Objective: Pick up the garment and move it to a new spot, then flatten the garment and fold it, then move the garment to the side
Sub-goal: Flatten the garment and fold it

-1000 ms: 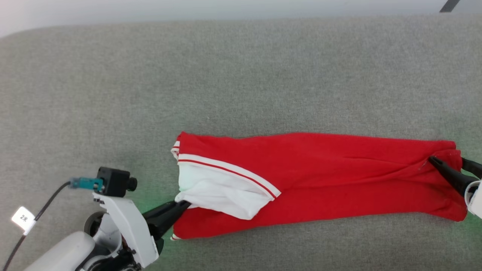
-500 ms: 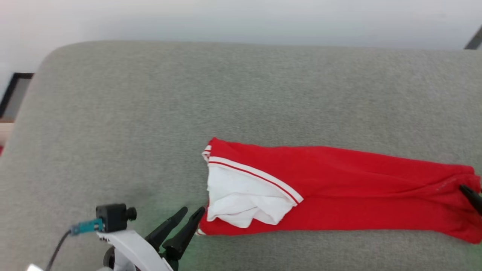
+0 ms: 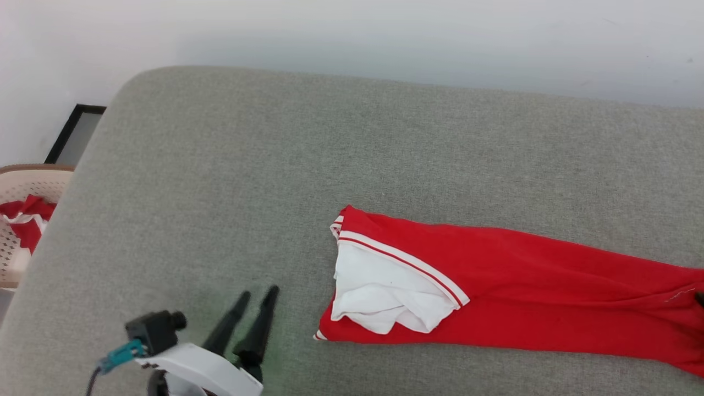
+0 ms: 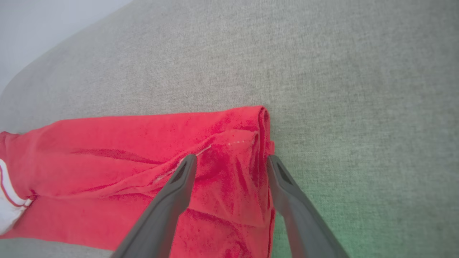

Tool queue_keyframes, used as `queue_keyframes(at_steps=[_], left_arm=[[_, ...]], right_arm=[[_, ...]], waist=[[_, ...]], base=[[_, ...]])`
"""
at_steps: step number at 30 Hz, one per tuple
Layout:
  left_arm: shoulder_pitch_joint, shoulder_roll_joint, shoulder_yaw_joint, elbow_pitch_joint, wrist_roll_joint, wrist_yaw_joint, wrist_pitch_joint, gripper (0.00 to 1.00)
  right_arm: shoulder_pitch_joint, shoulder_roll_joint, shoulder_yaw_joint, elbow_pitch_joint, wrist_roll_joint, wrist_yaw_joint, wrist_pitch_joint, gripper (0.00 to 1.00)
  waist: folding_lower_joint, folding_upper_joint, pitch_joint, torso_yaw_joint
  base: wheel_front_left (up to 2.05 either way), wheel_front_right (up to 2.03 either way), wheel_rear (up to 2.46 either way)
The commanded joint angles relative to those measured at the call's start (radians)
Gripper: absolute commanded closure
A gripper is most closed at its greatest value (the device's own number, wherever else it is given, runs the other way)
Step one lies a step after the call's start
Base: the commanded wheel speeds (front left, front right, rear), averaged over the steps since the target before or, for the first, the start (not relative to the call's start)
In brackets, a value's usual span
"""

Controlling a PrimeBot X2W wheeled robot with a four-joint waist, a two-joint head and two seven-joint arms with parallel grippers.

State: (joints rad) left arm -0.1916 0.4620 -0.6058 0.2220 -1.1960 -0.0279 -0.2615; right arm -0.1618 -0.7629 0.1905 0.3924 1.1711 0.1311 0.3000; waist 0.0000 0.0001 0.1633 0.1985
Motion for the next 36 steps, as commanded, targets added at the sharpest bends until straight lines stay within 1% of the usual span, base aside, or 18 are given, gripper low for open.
queue_keyframes(at_steps=[1, 6, 10, 12, 15, 17, 18, 20, 21, 24, 27, 30, 34, 35, 36], left_arm=[[0.012, -0.010, 0.036, 0.002, 0.036, 0.003, -0.003, 0.00], [0.039, -0.048, 0.144, 0.000, 0.215, 0.019, -0.002, 0.00], [0.052, -0.074, 0.212, -0.016, 0.401, 0.038, -0.002, 0.00], [0.058, -0.086, 0.244, -0.029, 0.507, 0.055, -0.002, 0.00], [0.068, -0.115, 0.291, -0.057, 0.646, 0.065, -0.002, 0.00], [0.078, -0.141, 0.321, -0.079, 0.721, 0.065, -0.002, 0.00], [0.080, -0.146, 0.335, -0.091, 0.765, 0.064, -0.002, 0.00], [0.087, -0.173, 0.363, -0.118, 0.820, 0.054, -0.002, 0.00], [0.091, -0.174, 0.374, -0.128, 0.858, 0.053, -0.002, 0.00], [0.100, -0.212, 0.401, -0.142, 0.905, 0.031, -0.002, 0.00], [0.099, -0.245, 0.428, -0.126, 0.929, 0.007, -0.002, 0.00], [0.084, -0.277, 0.450, -0.109, 0.947, -0.019, -0.002, 0.00], [0.068, -0.313, 0.474, -0.089, 0.978, -0.044, -0.002, 0.00], [0.067, -0.322, 0.478, -0.084, 0.982, -0.051, -0.002, 0.00], [0.065, -0.328, 0.485, -0.082, 0.989, -0.056, -0.002, 0.00]], right_arm=[[0.018, 0.005, -0.014, -0.002, -0.004, -0.001, 0.009, 0.00], [0.030, 0.013, -0.052, -0.003, -0.010, -0.001, 0.054, 0.00], [0.026, 0.023, -0.076, -0.003, -0.015, -0.001, 0.108, 0.00], [0.022, 0.027, -0.086, -0.004, -0.024, -0.001, 0.132, 0.00], [0.013, 0.035, -0.104, -0.002, -0.038, -0.001, 0.168, 0.00], [0.003, 0.040, -0.116, 0.001, -0.046, -0.001, 0.194, 0.00], [-0.003, 0.042, -0.123, 0.002, -0.046, -0.001, 0.204, 0.00], [-0.016, 0.051, -0.142, 0.007, -0.053, -0.001, 0.228, 0.00], [-0.023, 0.055, -0.151, 0.011, -0.057, -0.001, 0.240, 0.00], [-0.049, 0.071, -0.172, 0.036, -0.079, -0.001, 0.287, 0.00], [-0.065, 0.097, -0.174, 0.073, -0.117, -0.001, 0.347, 0.00], [-0.077, 0.137, -0.174, 0.108, -0.173, -0.001, 0.385, 0.00], [-0.088, 0.208, -0.179, 0.136, -0.223, -0.001, 0.415, 0.00], [-0.088, 0.224, -0.179, 0.136, -0.233, -0.001, 0.418, 0.50], [-0.088, 0.237, -0.184, 0.136, -0.238, -0.001, 0.418, 0.73]], waist=[[0.0000, -0.0001, 0.001, -0.002], [0.0000, -0.0001, 0.003, -0.014], [0.0000, -0.0001, 0.005, -0.024], [0.0000, -0.0001, 0.007, -0.026], [0.0000, -0.0001, 0.011, -0.026], [0.0000, -0.0001, 0.015, -0.024], [0.0000, -0.0001, 0.017, -0.023], [0.0000, -0.0001, 0.022, -0.020], [0.0000, -0.0001, 0.025, -0.018], [0.0000, -0.0001, 0.036, -0.012], [0.0000, -0.0001, 0.052, -0.004], [0.0000, -0.0001, 0.073, 0.003], [0.0000, -0.0001, 0.099, 0.010], [0.0000, -0.0001, 0.102, 0.011], [0.0000, -0.0001, 0.104, 0.011]], base=[[0.00, 0.00, 0.00], [0.00, 0.00, 0.00], [0.00, 0.00, 0.00], [0.00, 0.00, 0.00], [0.00, 0.00, 0.00], [0.00, 0.00, 0.00], [0.00, 0.00, 0.00], [0.00, 0.00, 0.00], [0.00, 0.00, 0.00], [0.00, 0.00, 0.00], [0.00, 0.00, 0.00], [0.00, 0.00, 0.00], [0.00, 0.00, 0.00], [0.00, 0.00, 0.00], [0.00, 0.00, 0.00]])
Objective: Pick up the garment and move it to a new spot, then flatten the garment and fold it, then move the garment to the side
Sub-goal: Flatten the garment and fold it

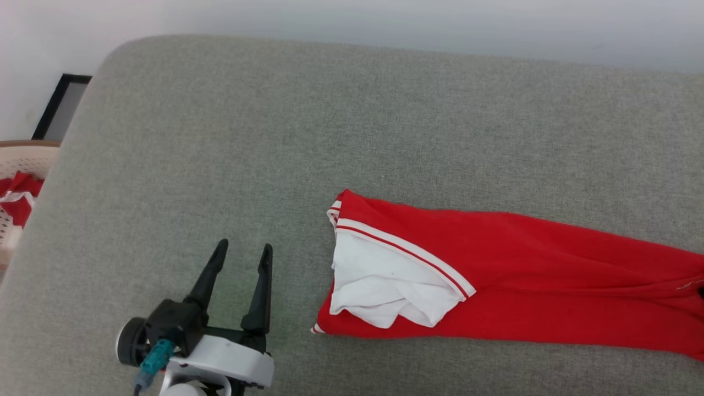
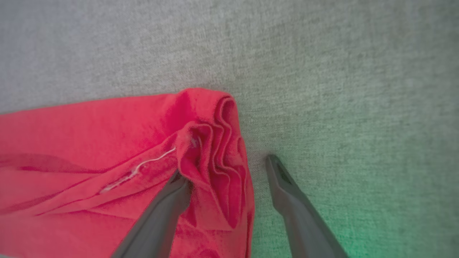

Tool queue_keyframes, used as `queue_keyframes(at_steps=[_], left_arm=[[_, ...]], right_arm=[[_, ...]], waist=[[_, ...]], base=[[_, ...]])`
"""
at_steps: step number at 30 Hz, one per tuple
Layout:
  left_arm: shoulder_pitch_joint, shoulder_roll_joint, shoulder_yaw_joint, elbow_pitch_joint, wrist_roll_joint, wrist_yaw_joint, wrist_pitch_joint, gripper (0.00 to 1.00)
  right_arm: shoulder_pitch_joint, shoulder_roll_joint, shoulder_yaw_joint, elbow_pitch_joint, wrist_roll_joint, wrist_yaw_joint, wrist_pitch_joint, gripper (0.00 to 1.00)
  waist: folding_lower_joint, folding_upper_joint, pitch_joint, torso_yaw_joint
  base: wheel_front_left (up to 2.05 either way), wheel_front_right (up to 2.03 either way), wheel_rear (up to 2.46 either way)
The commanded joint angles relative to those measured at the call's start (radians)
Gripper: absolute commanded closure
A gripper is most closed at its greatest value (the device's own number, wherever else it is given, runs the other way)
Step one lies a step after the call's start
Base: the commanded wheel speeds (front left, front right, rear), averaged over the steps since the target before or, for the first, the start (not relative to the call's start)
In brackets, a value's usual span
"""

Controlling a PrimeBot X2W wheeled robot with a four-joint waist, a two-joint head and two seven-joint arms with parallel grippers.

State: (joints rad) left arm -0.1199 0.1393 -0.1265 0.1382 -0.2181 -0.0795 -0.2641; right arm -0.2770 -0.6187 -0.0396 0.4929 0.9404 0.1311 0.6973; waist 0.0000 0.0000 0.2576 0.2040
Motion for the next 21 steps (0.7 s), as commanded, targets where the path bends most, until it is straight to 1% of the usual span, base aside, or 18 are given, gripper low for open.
queue_keyframes(at_steps=[1, 4, 8, 11, 15, 18, 21], left_arm=[[-0.007, -0.009, 0.012, 0.005, 0.016, -0.009, 0.001, 0.00], [-0.004, -0.021, 0.027, 0.011, 0.028, -0.023, 0.001, 0.00], [-0.001, -0.018, 0.043, 0.016, 0.054, -0.035, 0.001, 0.00], [0.003, -0.020, 0.065, 0.016, 0.063, -0.036, 0.001, 0.00], [0.015, -0.026, 0.104, -0.003, 0.077, -0.033, 0.001, 0.00], [0.023, -0.042, 0.141, -0.012, 0.046, -0.035, 0.001, 0.00], [0.022, -0.039, 0.157, -0.019, 0.054, -0.041, 0.001, 0.00]], right_arm=[[0.026, 0.105, 0.042, 0.036, -0.015, -0.001, 0.020, 1.00], [0.025, 0.135, 0.028, 0.024, -0.027, 0.000, 0.021, 1.00], [0.020, 0.140, -0.007, -0.001, -0.038, 0.000, 0.002, 1.00], [0.008, 0.139, -0.039, -0.021, -0.036, 0.000, -0.023, 1.00], [0.000, 0.120, -0.090, -0.027, -0.038, -0.002, -0.057, 1.00], [0.003, 0.087, -0.122, -0.025, -0.044, -0.003, -0.068, 1.00], [-0.004, 0.056, -0.166, -0.023, -0.049, -0.001, -0.076, 1.00]], waist=[[0.0000, 0.0000, 0.012, 0.004], [0.0000, 0.0000, 0.015, -0.005], [0.0000, 0.0000, 0.014, -0.029], [0.0000, 0.0000, 0.013, -0.057], [0.0000, 0.0000, 0.011, -0.103], [0.0000, 0.0000, 0.011, -0.138], [0.0000, 0.0000, 0.016, -0.168]], base=[[0.00, 0.00, 0.00], [0.00, 0.00, 0.00], [0.00, 0.00, 0.00], [0.00, 0.00, 0.00], [0.00, 0.00, 0.00], [0.00, 0.00, 0.00], [0.00, 0.00, 0.00]])
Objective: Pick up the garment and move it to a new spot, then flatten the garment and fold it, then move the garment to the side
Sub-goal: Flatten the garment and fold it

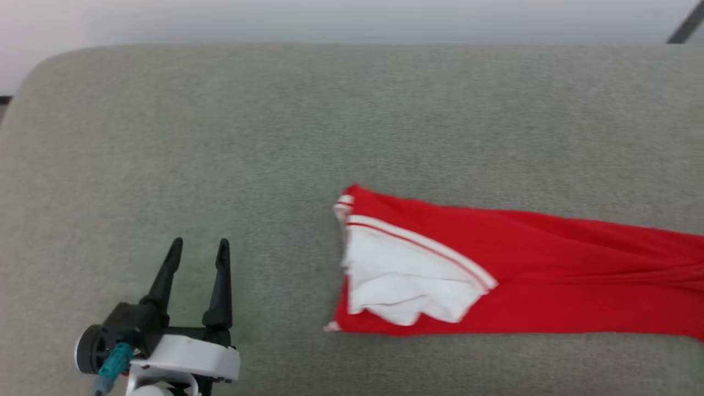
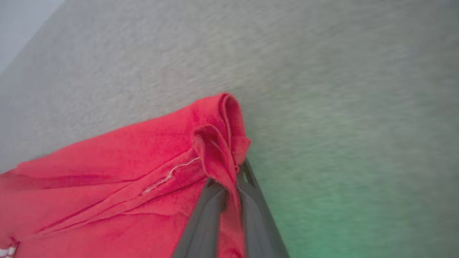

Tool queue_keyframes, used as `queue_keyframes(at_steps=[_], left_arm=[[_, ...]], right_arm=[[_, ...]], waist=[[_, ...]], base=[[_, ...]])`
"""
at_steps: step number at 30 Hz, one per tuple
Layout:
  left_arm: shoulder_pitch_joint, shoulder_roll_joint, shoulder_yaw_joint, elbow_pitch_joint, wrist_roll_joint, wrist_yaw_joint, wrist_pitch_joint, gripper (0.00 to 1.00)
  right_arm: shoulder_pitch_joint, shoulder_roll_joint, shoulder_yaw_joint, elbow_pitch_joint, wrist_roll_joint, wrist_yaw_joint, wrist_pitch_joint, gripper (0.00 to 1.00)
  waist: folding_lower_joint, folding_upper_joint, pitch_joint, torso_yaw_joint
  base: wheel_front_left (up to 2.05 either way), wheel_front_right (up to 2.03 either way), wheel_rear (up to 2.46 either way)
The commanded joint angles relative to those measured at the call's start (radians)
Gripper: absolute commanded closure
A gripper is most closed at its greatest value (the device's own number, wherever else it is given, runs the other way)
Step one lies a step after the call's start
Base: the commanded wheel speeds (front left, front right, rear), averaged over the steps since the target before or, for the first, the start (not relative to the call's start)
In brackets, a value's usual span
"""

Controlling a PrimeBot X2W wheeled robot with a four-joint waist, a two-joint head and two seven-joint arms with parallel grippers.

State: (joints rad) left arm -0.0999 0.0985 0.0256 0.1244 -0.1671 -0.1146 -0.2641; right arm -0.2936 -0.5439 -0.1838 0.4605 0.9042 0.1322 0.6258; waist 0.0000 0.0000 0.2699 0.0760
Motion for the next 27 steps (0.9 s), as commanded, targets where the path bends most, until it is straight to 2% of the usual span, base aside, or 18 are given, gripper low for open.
queue_keyframes(at_steps=[1, 9, 14, 21, 27], left_arm=[[-0.001, 0.001, 0.009, -0.008, 0.003, -0.007, 0.001, 0.00], [-0.016, -0.001, 0.002, -0.036, -0.004, -0.015, 0.001, 0.00], [-0.006, 0.002, 0.002, -0.053, -0.016, -0.016, 0.001, 0.00], [0.016, -0.001, -0.005, -0.052, -0.029, -0.017, 0.001, 0.00], [0.039, 0.004, -0.017, -0.047, -0.056, -0.017, 0.001, 0.00]], right_arm=[[0.009, -0.035, -0.042, 0.015, -0.016, -0.002, -0.010, 1.00], [-0.022, -0.184, -0.184, 0.146, -0.074, -0.002, -0.099, 1.00], [-0.030, -0.208, -0.194, 0.165, -0.067, -0.002, -0.151, 1.00], [0.002, -0.161, -0.091, 0.034, -0.021, -0.002, -0.132, 1.00], [0.055, -0.106, 0.055, -0.234, 0.041, -0.002, -0.048, 1.00]], waist=[[0.0000, 0.0000, 0.006, -0.047], [0.0000, 0.0000, 0.018, -0.081], [0.0000, 0.0000, 0.016, -0.083], [0.0000, 0.0000, -0.012, -0.074], [0.0000, 0.0000, -0.045, -0.059]], base=[[0.00, 0.00, 0.00], [0.00, 0.00, 0.00], [0.00, 0.00, 0.00], [0.00, 0.00, 0.00], [0.00, 0.00, 0.00]])
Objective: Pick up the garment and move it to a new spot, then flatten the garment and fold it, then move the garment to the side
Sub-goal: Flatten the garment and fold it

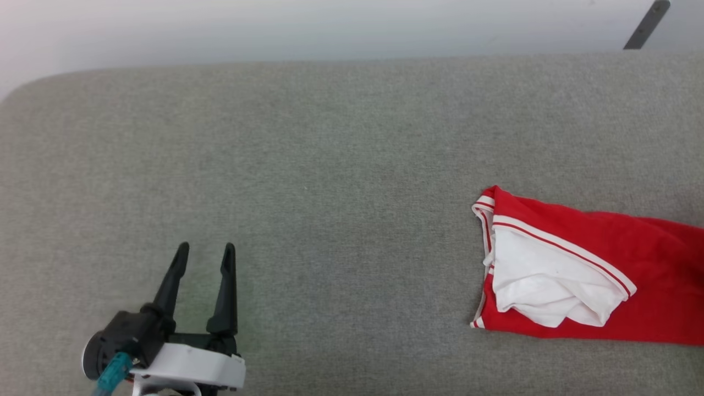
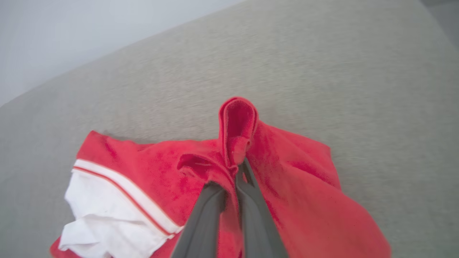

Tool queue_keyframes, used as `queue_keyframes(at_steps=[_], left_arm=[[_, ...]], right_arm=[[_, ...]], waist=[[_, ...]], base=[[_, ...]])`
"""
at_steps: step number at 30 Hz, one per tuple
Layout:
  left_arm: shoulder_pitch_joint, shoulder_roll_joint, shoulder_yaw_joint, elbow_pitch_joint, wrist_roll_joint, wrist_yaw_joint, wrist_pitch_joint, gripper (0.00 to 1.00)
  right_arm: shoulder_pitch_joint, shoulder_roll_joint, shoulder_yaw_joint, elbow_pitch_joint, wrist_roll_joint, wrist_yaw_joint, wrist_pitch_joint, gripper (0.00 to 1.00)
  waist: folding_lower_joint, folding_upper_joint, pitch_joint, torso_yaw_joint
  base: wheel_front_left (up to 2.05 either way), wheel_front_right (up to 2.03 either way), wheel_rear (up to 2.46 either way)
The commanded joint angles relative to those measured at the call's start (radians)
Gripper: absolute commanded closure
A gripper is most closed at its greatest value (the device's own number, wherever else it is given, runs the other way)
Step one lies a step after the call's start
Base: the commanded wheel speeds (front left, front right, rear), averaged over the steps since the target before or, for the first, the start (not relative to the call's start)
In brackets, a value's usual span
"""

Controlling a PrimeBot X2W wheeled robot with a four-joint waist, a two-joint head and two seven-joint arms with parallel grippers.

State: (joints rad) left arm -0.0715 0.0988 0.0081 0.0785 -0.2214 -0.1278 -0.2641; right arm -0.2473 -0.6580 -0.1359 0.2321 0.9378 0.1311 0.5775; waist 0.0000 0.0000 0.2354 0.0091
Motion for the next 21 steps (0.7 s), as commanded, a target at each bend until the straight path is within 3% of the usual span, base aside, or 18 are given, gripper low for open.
queue_keyframes(at_steps=[1, 5, 10, 21], left_arm=[[0.015, 0.004, -0.002, -0.001, -0.005, -0.004, 0.001, 0.00], [0.021, 0.002, -0.009, -0.002, -0.015, -0.004, 0.001, 0.00], [0.018, -0.001, -0.028, -0.002, -0.018, -0.004, 0.001, 0.00], [-0.005, -0.015, -0.048, -0.012, -0.019, -0.004, 0.001, 0.00]], right_arm=[[0.014, 0.019, 0.028, -0.047, 0.014, -0.001, 0.015, 1.00], [0.016, 0.074, 0.117, -0.183, 0.009, -0.001, 0.065, 1.00], [-0.007, 0.144, 0.204, -0.268, -0.029, -0.001, 0.097, 1.00], [-0.108, 0.228, 0.347, -0.177, -0.126, -0.001, 0.057, 1.00]], waist=[[0.0000, 0.0000, -0.016, 0.012], [0.0000, 0.0000, -0.030, 0.025], [0.0000, 0.0000, -0.039, 0.053], [0.0000, 0.0000, -0.020, 0.093]], base=[[0.00, 0.00, 0.00], [0.00, 0.00, 0.00], [0.00, 0.00, 0.00], [0.00, 0.00, 0.00]])
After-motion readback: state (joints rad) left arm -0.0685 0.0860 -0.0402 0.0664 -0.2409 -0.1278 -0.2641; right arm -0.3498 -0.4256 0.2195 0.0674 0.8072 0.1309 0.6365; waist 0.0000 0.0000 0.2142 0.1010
